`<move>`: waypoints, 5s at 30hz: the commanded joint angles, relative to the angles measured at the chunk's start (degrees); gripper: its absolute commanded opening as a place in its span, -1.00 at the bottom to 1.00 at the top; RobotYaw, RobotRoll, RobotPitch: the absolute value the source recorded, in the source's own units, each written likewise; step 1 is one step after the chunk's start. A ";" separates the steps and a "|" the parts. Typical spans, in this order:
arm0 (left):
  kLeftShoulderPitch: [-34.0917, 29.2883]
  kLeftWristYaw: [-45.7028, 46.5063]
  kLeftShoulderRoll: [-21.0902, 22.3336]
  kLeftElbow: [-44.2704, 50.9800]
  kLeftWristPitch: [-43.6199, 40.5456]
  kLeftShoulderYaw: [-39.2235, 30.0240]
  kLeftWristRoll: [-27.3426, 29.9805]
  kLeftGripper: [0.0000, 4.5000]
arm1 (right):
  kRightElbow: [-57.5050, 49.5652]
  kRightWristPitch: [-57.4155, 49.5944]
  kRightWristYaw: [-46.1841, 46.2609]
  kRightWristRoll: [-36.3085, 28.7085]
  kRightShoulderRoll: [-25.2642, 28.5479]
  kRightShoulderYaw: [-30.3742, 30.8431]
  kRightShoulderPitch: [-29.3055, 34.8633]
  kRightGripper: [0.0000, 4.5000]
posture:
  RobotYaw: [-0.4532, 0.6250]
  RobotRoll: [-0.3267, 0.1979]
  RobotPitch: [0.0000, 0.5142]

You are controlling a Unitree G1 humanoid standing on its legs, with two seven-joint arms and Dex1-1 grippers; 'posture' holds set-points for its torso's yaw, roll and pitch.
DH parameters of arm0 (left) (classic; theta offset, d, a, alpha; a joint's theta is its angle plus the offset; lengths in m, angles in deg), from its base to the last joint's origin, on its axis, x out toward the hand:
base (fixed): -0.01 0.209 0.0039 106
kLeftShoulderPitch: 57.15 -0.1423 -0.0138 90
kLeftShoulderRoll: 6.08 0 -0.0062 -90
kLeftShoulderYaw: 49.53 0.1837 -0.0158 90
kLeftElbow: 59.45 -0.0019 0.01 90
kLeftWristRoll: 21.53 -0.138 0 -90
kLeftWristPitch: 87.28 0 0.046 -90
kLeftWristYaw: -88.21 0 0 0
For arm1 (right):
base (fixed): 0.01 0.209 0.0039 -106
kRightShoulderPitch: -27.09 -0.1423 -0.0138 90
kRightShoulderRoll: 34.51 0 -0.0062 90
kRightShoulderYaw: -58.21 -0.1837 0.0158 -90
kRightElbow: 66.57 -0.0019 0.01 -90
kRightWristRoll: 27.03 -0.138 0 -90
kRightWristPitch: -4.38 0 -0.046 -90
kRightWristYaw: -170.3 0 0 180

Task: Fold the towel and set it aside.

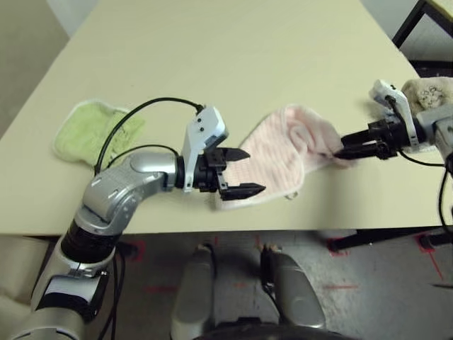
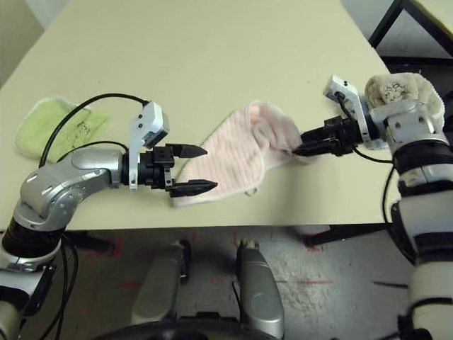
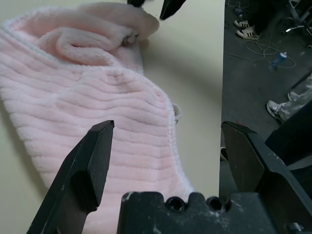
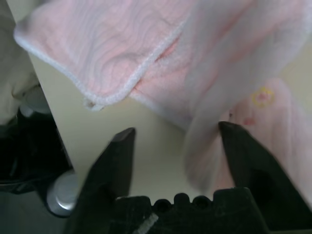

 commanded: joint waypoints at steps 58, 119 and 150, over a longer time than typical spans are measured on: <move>-0.90 0.31 -1.59 0.63 -0.54 1.34 -1.00 1.00 | 6.81 2.93 -0.24 2.06 -3.45 -7.41 -3.43 0.99 | 0.07 0.25 -0.27; 15.51 4.56 -18.65 -18.20 11.28 22.50 -24.87 1.00 | 19.03 19.23 16.82 13.87 -10.22 -19.47 -11.12 -0.99 | 0.06 0.25 -0.35; 20.41 3.20 -23.80 -25.23 -2.88 26.66 -34.23 -0.99 | 19.81 19.81 20.76 17.03 -10.79 -23.33 -9.80 -1.00 | 0.00 0.25 -0.33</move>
